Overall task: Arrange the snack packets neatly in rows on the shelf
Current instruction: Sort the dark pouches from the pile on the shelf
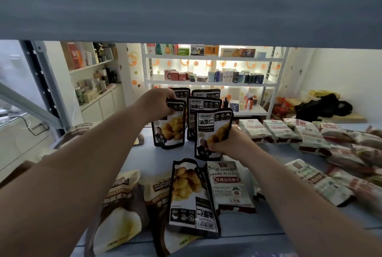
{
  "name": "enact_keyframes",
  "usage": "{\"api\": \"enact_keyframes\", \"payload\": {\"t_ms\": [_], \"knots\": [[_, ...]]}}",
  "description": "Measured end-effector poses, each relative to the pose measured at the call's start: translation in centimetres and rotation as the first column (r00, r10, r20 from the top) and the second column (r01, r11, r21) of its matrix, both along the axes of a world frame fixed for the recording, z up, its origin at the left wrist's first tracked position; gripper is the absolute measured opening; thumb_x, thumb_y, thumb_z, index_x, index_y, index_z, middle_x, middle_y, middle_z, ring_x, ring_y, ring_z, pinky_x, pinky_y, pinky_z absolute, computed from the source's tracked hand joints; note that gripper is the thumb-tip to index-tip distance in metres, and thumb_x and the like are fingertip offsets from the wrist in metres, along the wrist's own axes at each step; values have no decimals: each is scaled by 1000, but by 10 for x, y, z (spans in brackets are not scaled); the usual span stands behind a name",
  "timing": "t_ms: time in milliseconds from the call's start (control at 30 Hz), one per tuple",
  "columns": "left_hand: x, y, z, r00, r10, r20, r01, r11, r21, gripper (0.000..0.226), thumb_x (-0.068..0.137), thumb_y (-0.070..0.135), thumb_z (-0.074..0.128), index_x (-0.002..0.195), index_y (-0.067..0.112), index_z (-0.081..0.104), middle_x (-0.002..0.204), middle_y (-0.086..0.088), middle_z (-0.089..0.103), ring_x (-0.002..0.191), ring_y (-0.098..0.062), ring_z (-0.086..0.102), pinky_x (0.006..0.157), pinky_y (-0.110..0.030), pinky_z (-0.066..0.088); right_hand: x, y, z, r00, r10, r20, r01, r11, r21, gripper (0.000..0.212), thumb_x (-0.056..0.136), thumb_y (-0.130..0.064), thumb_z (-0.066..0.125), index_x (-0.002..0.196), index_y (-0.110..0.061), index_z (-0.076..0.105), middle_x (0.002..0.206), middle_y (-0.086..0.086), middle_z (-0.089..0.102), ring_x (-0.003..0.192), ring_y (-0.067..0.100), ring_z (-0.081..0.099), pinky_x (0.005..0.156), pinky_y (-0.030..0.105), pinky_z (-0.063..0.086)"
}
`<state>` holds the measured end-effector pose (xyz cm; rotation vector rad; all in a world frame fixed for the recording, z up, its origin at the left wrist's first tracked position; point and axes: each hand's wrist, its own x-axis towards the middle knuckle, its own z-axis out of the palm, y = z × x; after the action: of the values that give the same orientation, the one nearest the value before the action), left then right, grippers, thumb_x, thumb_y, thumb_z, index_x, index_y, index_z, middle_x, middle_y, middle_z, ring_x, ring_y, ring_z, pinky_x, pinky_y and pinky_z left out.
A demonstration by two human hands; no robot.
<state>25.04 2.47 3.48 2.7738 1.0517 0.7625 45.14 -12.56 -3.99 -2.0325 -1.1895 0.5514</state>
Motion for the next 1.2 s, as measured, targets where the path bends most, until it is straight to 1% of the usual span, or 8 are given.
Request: {"api": "enact_keyframes", "payload": {"t_ms": [200,500,567,667,800,900,1000,1200], "knots": [[3,2,-7,999,17,49,-18,999,32,29,80,23,75,106,20,63,97,5,59,89,-15,53,73,-29,39,-4,-2,5,999,-46,22,46,999,13,92,68,-37,87,132,-1,32,114,7,62,108,20,59,95,36,50],[-1,-8,-10,997,61,37,-62,998,15,43,81,26,72,122,23,60,113,-9,54,108,-27,51,95,-44,45,-11,0,8,991,-17,132,18,1000,-2,80,75,-42,81,127,2,38,114,7,62,110,19,58,98,35,47],[-5,-11,-10,997,57,53,-57,998,2,45,82,23,71,125,24,59,117,-9,54,110,-27,51,96,-44,45,-10,-1,9,991,8,136,-7,1000,-9,69,75,-42,81,121,-3,46,107,5,63,102,17,61,91,26,50],[-11,-15,-8,996,63,65,-65,998,27,53,83,21,69,134,23,54,129,-11,54,121,-28,48,101,-42,42,-8,-6,15,986,13,167,-10,1000,-16,53,74,-42,81,110,-13,56,97,-4,61,82,5,55,59,12,41],[-27,-33,-12,994,83,76,-92,987,134,63,85,31,65,143,26,41,142,-8,44,133,-28,34,107,-39,30,-7,-21,21,972,-8,234,23,998,-63,64,75,-45,79,121,-10,52,114,2,61,101,20,57,77,32,48],[-44,-59,-22,998,3,64,-12,990,142,65,85,38,62,145,29,37,145,-4,41,134,-25,31,107,-35,25,-13,-41,18,958,-26,284,33,999,-17,69,79,-44,76,131,-11,43,121,5,55,98,18,47,70,29,37],[-63,-86,-35,999,-11,-38,12,999,39,65,85,46,59,144,35,35,146,2,42,133,-22,36,109,-44,33,-30,-64,10,914,-8,406,-26,997,78,62,84,-42,69,134,-16,45,128,7,52,114,22,46,80,28,35],[-83,-133,-61,984,-64,-165,43,991,-126,58,85,53,58,139,44,39,138,16,46,123,-5,44,96,-26,38,-62,-99,3,792,363,491,-386,921,-57,54,81,-68,50,131,-47,51,137,-17,47,120,7,47,98,30,41]]}}
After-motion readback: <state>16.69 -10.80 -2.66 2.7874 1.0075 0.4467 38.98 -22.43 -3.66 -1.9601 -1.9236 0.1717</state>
